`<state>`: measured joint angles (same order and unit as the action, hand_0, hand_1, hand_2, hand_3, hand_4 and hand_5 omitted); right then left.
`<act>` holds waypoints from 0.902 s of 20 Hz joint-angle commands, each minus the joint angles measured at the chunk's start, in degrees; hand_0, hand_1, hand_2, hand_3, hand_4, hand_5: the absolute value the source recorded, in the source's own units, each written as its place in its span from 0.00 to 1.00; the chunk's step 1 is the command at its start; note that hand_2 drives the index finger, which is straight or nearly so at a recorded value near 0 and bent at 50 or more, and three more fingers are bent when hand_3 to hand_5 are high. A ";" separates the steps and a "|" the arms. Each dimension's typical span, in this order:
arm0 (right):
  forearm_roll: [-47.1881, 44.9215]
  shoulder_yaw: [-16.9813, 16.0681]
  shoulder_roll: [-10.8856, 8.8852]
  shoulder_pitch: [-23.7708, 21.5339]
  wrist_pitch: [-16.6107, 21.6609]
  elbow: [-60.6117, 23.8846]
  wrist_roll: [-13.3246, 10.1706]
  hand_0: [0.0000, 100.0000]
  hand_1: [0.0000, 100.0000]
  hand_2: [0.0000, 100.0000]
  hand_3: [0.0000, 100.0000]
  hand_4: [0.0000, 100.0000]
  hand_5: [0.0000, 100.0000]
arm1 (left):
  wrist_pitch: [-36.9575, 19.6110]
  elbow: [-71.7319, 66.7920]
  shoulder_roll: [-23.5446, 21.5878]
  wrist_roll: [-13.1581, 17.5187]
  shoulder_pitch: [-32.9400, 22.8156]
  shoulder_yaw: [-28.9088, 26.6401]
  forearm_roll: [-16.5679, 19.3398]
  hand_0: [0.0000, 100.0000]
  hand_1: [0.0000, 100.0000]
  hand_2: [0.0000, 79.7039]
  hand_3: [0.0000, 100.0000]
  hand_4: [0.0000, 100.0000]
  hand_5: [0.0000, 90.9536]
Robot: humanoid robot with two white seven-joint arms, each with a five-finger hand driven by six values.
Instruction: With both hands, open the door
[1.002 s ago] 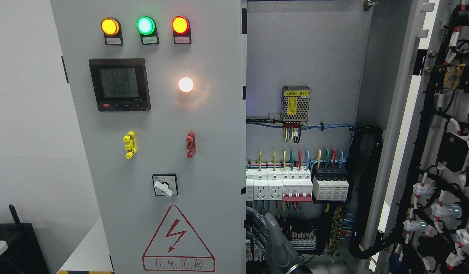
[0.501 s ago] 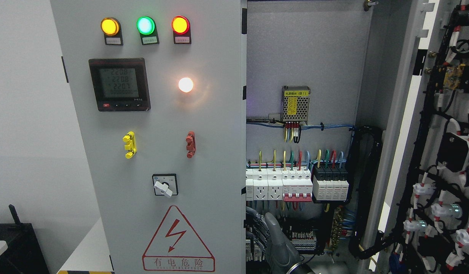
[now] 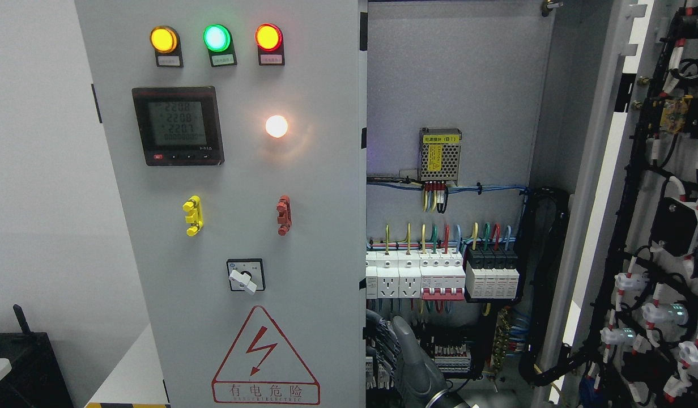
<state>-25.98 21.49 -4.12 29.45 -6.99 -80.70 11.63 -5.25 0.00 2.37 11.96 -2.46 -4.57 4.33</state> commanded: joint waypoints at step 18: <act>-3.11 -0.39 -0.10 1.40 -1.27 0.72 2.44 0.00 0.00 0.00 0.00 0.00 0.00 | -0.03 -0.44 0.00 -0.01 0.00 0.00 -0.02 0.00 0.00 0.00 0.00 0.04 0.00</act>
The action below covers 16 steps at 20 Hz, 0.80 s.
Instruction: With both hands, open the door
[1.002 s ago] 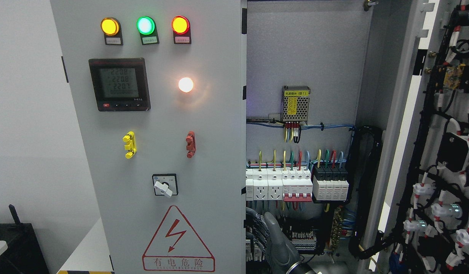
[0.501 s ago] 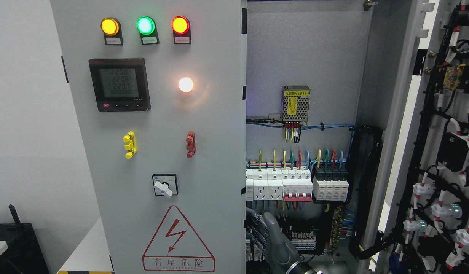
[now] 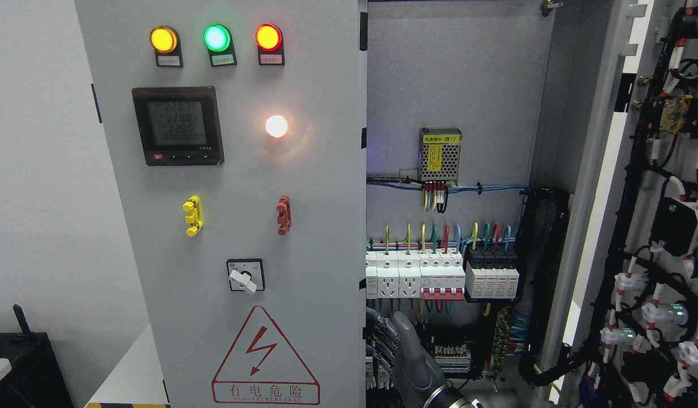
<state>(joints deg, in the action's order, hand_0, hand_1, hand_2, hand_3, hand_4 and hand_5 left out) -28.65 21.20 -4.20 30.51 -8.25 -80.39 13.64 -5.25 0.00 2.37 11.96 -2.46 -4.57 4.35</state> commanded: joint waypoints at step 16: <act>-0.53 -0.19 -1.25 0.43 -0.10 0.58 2.71 0.00 0.00 0.00 0.00 0.00 0.00 | -0.03 -0.44 0.00 -0.01 0.00 0.00 -0.04 0.00 0.00 0.00 0.00 0.04 0.00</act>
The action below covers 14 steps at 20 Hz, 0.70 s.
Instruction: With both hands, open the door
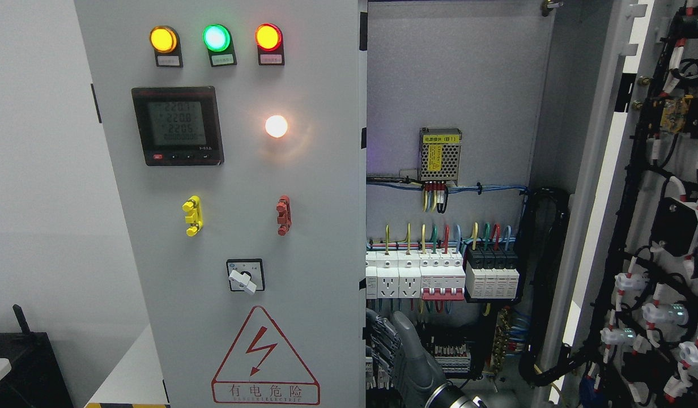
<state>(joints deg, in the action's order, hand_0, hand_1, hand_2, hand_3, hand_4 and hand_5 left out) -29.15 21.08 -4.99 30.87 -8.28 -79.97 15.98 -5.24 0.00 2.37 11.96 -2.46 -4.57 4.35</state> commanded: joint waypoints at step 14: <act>-0.12 -0.16 -0.37 1.47 -0.42 0.69 1.95 0.00 0.00 0.00 0.00 0.00 0.00 | -0.03 -0.44 0.00 -0.01 0.00 0.00 0.05 0.00 0.00 0.00 0.00 0.04 0.00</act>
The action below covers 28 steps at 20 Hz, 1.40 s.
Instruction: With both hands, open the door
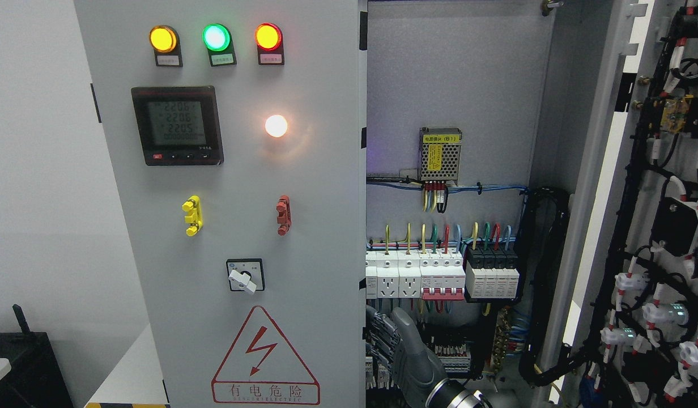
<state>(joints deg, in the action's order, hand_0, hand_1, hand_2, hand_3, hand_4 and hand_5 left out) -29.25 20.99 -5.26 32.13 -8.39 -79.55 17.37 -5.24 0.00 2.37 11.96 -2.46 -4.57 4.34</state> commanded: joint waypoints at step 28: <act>-4.76 0.63 -0.01 -0.05 -1.80 -2.01 4.77 0.00 0.00 0.00 0.00 0.00 0.00 | -0.03 -0.44 0.00 -0.01 0.00 0.00 -0.03 0.00 0.00 0.00 0.00 0.04 0.00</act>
<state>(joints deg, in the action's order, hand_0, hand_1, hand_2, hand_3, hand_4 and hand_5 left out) -32.74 21.16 -5.34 32.21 -10.25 -80.36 21.67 -5.24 0.00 2.37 11.96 -2.46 -4.57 4.33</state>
